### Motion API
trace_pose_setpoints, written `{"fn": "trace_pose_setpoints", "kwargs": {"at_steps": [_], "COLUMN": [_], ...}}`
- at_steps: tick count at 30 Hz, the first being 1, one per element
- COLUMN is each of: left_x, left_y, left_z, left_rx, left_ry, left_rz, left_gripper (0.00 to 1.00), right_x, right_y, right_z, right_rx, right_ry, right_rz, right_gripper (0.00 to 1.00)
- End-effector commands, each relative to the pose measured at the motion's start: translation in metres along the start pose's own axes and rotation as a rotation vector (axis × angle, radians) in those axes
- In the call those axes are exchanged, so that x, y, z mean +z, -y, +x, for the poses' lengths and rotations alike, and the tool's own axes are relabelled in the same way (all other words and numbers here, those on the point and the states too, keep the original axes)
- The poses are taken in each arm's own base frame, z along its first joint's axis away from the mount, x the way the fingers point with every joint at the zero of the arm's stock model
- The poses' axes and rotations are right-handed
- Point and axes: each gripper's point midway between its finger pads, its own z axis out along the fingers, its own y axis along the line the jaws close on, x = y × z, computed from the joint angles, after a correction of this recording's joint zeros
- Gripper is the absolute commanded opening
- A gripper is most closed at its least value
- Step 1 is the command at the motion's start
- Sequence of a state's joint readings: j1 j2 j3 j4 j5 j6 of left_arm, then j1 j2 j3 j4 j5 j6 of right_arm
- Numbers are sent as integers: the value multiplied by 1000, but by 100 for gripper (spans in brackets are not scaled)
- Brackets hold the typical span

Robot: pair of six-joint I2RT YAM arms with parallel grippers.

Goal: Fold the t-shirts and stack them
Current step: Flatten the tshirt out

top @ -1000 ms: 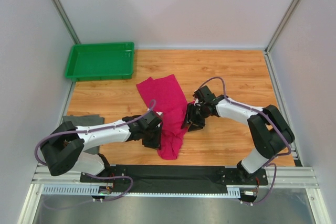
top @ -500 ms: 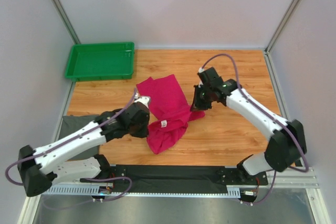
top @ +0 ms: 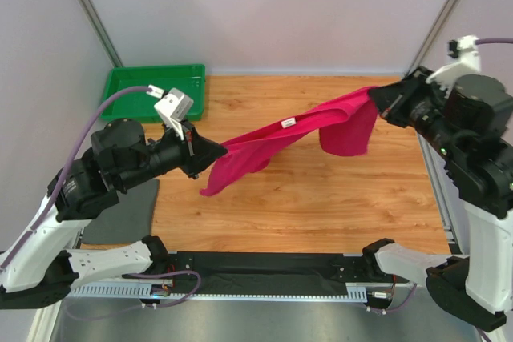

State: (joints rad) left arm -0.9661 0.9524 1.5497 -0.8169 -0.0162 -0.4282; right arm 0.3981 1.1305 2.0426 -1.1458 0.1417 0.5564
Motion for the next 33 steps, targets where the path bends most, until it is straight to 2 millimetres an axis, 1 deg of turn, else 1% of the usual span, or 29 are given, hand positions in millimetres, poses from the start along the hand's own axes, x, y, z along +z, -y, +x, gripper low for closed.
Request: {"fn": "trace_pose_setpoints", "kwargs": {"at_steps": [1,3,4,5,6,7,9,10,11,13,14,15,16,18,19,20,21,22,23,24,25,26,27,28,29,30,31,32,33], "left_x": [18,21,33,39,40,51,55,60,58,56,54,53,47,41,31,24,23,12,11,1,-2,1,-6,-8,-10,-17,-28,-38,-47], "left_y": [54,78,96,105,117,134,153,158,162,157,149,140,121,90,67,49,24,7,-13,-29,-41,-57,-64,-78,-98,-108,-126,-145,-157], "left_z": [-5,-13,-2,2,-4,9,3,5,1,-3,-1,-1,-12,-9,-18,-8,-3,0,26,32,48,82,95,112,154,170,191,224,234], "left_rx": [58,58,65,67,67,78,72,70,68,80,90,93,90,103,92,71,44,21,2,-16,-25,-29,-77,-95,-91,-168,-194,-192,-231], "left_ry": [-44,-36,-85,-104,-97,-141,-115,-122,-111,-100,-105,-98,-47,-45,-4,-43,-57,-56,-122,-120,-157,-233,-242,-265,-354,-356,-398,-468,-457], "left_rz": [218,285,325,345,373,408,457,471,481,454,421,376,285,152,57,-12,-103,-164,-238,-287,-326,-379,-410,-466,-545,-603,-690,-779,-853], "left_gripper": [0,0,0,0,0,0,0,0,0,0,0,0,0,0,0,0,0,0,0,0,0,0,0,0,0,0,0,0,7], "right_x": [-24,-36,-49,-55,-63,-76,-94,-106,-120,-127,-136,-135,-127,-112,-96,-81,-61,-28,-7,38,61,82,103,145,165,198,212,224,241], "right_y": [35,38,42,44,50,51,56,59,57,51,45,41,31,21,9,3,-1,-18,-27,-36,-42,-48,-61,-53,-53,-55,-54,-54,-37], "right_z": [-30,-44,-57,-62,-71,-82,-97,-110,-122,-139,-149,-154,-160,-162,-162,-158,-149,-134,-121,-87,-67,-44,-20,33,63,117,145,168,229], "right_rx": [-4,-6,7,-1,2,10,-19,-7,-8,-40,-40,-67,-79,-98,-114,-121,-127,-134,-134,-147,-105,-95,-81,-82,-65,-62,-51,-44,-46], "right_ry": [142,206,270,297,343,397,470,534,582,636,668,674,683,675,655,628,582,501,443,308,233,160,89,-57,-134,-281,-360,-430,-629], "right_rz": [185,202,219,230,261,261,289,309,303,298,274,267,233,200,158,134,115,33,-9,-71,-108,-148,-221,-210,-218,-236,-234,-229,-166], "right_gripper": [0,0,0,0,0,0,0,0,0,0,0,0,0,0,0,0,0,0,0,0,0,0,0,0,0,0,3,8,21]}}
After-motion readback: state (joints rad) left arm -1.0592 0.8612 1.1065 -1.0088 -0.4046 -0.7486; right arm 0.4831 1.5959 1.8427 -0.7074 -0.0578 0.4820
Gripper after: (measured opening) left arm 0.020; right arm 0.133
